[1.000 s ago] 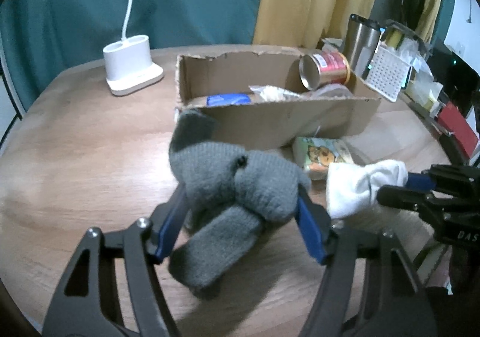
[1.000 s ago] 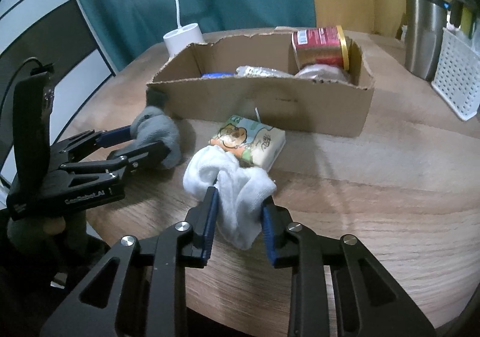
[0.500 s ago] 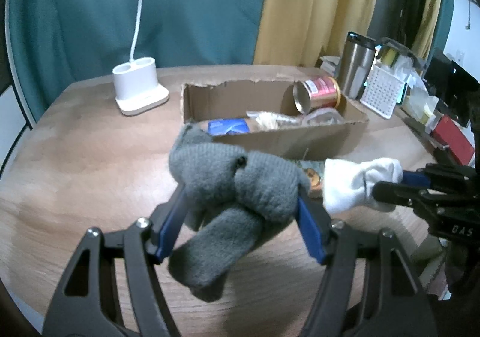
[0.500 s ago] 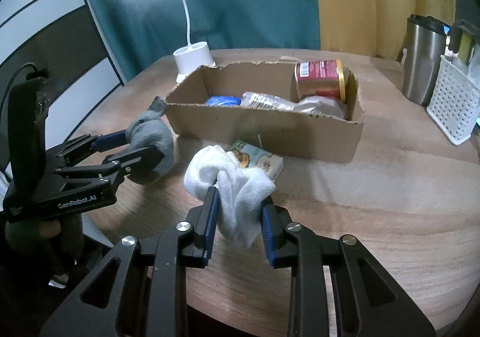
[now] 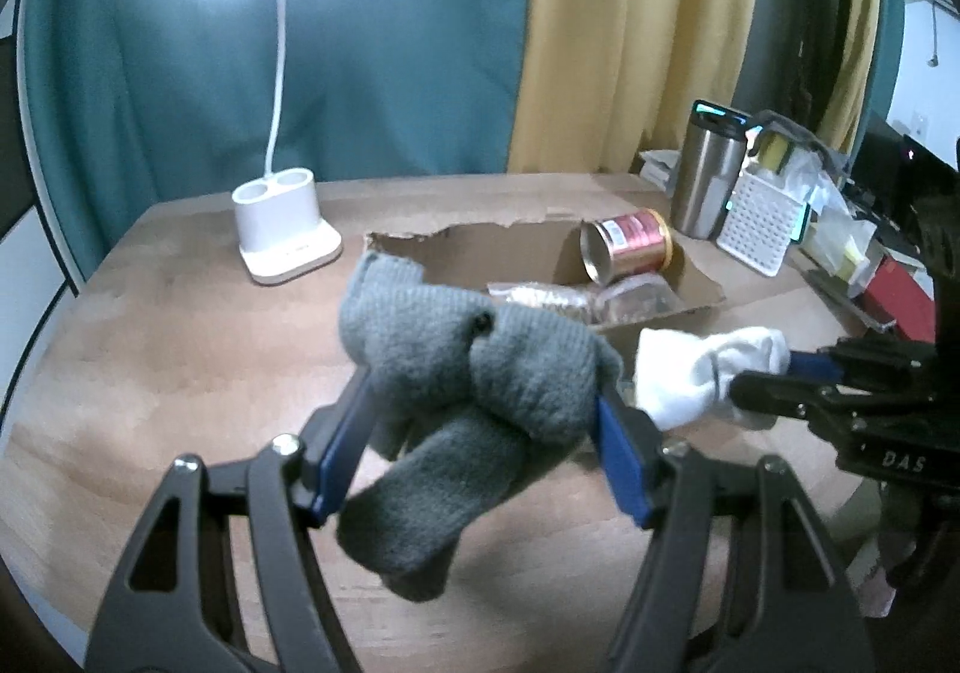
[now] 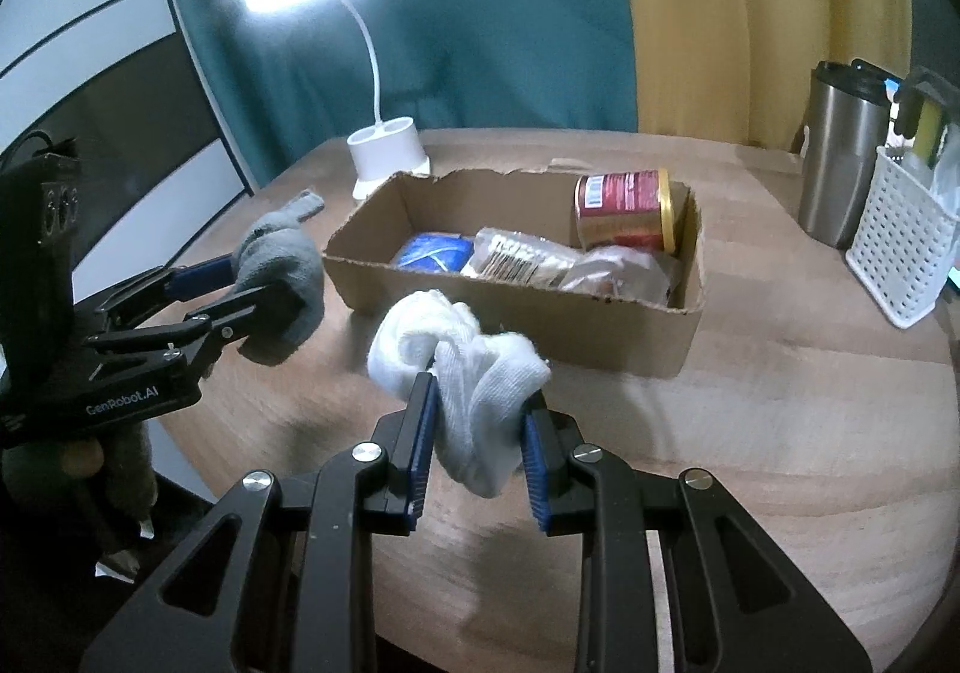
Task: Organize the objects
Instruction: 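Lift both socks and carry them over the cardboard box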
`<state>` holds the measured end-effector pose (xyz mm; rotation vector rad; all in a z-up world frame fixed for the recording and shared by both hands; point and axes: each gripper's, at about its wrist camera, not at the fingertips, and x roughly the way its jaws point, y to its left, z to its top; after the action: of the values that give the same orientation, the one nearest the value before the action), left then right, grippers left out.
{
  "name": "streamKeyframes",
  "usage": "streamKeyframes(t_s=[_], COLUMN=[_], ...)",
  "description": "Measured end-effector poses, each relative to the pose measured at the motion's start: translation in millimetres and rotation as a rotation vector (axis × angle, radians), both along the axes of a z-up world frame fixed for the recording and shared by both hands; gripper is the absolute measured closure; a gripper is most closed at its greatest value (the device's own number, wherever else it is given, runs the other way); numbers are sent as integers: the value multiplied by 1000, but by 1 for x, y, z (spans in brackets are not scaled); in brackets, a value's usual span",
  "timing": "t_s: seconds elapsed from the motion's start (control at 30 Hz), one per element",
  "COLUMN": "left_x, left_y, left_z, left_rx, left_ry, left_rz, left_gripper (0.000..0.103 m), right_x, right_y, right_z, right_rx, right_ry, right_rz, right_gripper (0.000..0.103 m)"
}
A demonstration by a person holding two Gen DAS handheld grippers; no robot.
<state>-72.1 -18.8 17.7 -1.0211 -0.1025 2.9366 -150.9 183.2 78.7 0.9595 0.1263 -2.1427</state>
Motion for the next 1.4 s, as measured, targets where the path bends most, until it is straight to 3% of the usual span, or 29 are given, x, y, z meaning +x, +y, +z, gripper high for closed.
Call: streamKeyframes(t_s=[0.8, 1.4], left_x=[-50, -96], left_y=[9, 10], left_z=[9, -15], left_rx=[-25, -26], left_ry=[14, -36], left_rz=[-21, -25], left_gripper=[34, 32], right_x=[-43, -75], right_y=[5, 1], right_z=[8, -1], right_rx=[-29, -30], right_ry=[5, -29], right_rz=[-24, -35], right_gripper=[75, 75])
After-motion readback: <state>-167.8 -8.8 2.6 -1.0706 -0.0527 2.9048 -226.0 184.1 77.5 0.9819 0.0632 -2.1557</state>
